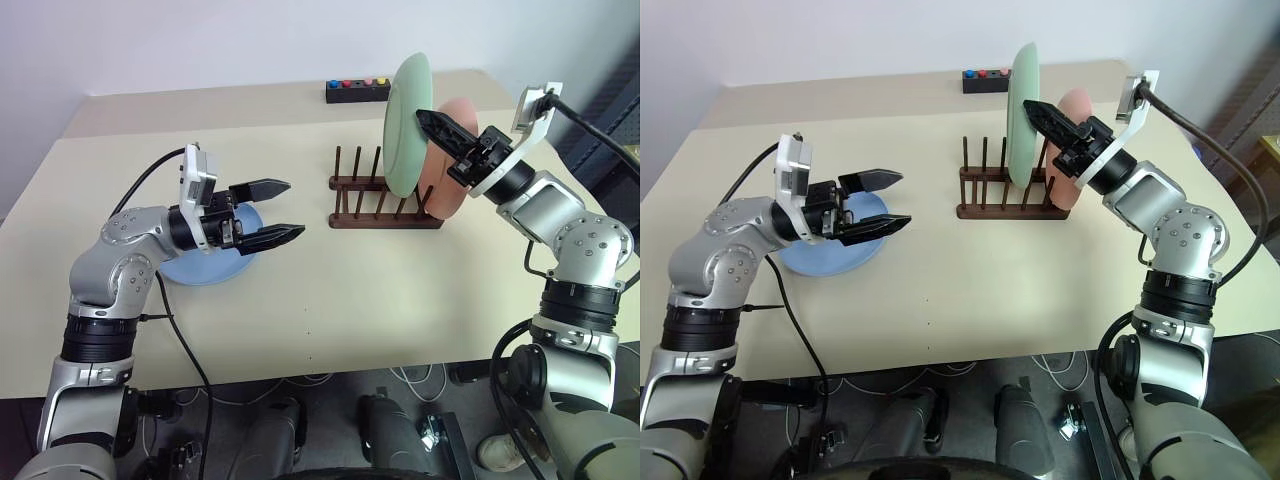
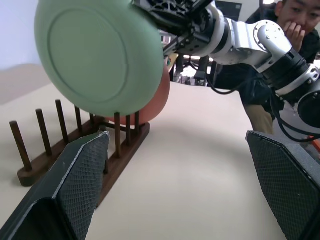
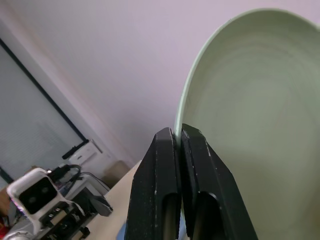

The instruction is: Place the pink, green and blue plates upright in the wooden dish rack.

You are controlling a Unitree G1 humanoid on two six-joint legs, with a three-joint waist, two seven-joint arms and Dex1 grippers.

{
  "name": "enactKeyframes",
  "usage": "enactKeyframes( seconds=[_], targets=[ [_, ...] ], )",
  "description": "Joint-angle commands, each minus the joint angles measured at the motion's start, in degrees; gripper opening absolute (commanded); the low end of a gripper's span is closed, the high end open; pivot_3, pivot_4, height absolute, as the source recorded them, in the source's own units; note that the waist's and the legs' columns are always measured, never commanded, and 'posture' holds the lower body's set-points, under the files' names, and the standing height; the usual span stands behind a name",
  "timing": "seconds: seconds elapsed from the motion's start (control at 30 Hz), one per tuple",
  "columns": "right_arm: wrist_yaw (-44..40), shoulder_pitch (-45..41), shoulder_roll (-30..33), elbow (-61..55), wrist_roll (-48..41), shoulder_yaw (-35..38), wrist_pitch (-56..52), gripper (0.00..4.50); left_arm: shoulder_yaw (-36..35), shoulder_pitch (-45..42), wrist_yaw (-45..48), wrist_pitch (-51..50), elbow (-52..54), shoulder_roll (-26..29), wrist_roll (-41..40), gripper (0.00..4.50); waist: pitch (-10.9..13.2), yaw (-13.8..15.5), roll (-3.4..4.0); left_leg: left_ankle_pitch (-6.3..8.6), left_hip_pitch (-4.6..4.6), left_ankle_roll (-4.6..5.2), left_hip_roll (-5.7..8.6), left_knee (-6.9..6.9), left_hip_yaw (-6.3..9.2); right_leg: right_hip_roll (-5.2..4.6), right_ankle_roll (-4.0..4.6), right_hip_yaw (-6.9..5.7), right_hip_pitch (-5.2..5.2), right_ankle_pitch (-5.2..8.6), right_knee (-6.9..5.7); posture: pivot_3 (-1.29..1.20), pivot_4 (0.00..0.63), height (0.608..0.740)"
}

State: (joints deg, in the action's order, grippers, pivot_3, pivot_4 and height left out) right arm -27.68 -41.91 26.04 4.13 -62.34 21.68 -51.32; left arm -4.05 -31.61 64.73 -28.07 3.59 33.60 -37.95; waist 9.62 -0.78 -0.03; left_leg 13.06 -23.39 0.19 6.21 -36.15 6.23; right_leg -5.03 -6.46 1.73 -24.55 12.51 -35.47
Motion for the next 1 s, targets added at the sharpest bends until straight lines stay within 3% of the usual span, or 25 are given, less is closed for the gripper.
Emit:
enactKeyframes(
  seconds=[0.03, 0.33, 0.43, 0.67, 0.7, 1.0],
  targets=[
    [-1.14, -0.40, 0.84, -0.23, 0.92, 0.64, 1.43, 0.03, -0.75, -0.72, -0.15, 0.94, 2.09, 0.54, 0.13, 4.50, 0.00, 0.00, 0.00, 0.00, 0.00, 0.00, 0.00, 0.00, 0.00, 0.00, 0.00, 0.00, 0.00, 0.00, 0.00, 0.00, 0.150, 0.740],
    [-5.64, -0.69, 0.49, 3.16, 2.26, 0.21, 1.04, 0.03, -0.55, -0.57, -1.05, 0.87, 2.58, 0.62, 0.83, 4.50, 0.00, 0.00, 0.00, 0.00, 0.00, 0.00, 0.00, 0.00, 0.00, 0.00, 0.00, 0.00, 0.00, 0.00, 0.00, 0.00, 0.150, 0.740],
    [-6.04, -1.42, 0.53, 4.69, 2.17, 0.88, 1.07, 0.88, -0.64, -0.44, -1.22, 0.70, 3.04, 0.48, 0.81, 4.50, 0.00, 0.00, 0.00, 0.00, 0.00, 0.00, 0.00, 0.00, 0.00, 0.00, 0.00, 0.00, 0.01, 0.00, 0.01, 0.00, 0.150, 0.740],
    [-5.90, -3.01, 1.25, 2.60, 4.77, -0.83, 2.23, 4.26, -0.86, -0.71, -1.81, 0.32, 3.19, 0.87, 1.05, 4.50, 0.00, -0.10, 0.00, 0.00, 0.00, 0.00, -0.01, 0.01, 0.00, 0.01, 0.00, 0.00, 0.00, 0.00, 0.01, 0.00, 0.150, 0.740],
    [-6.12, -3.17, 1.57, 1.94, 5.62, -1.32, 2.70, 4.45, -0.89, -0.69, -1.81, 0.36, 3.19, 0.92, 1.07, 4.50, 0.00, -0.06, 0.00, 0.00, 0.00, 0.00, -0.01, 0.01, 0.00, 0.01, 0.00, 0.00, 0.00, 0.00, 0.01, 0.00, 0.150, 0.740],
    [-9.13, -3.39, 7.86, -3.42, 16.78, -6.17, 10.19, 4.45, -1.02, -0.55, -1.95, 0.24, 3.47, 0.89, 0.81, 4.50, 0.01, 0.05, 0.00, 0.00, -0.01, 0.00, 0.01, 0.00, 0.00, 0.00, 0.00, -0.02, 0.00, 0.00, 0.04, 0.00, 0.150, 0.740]
  ],
)
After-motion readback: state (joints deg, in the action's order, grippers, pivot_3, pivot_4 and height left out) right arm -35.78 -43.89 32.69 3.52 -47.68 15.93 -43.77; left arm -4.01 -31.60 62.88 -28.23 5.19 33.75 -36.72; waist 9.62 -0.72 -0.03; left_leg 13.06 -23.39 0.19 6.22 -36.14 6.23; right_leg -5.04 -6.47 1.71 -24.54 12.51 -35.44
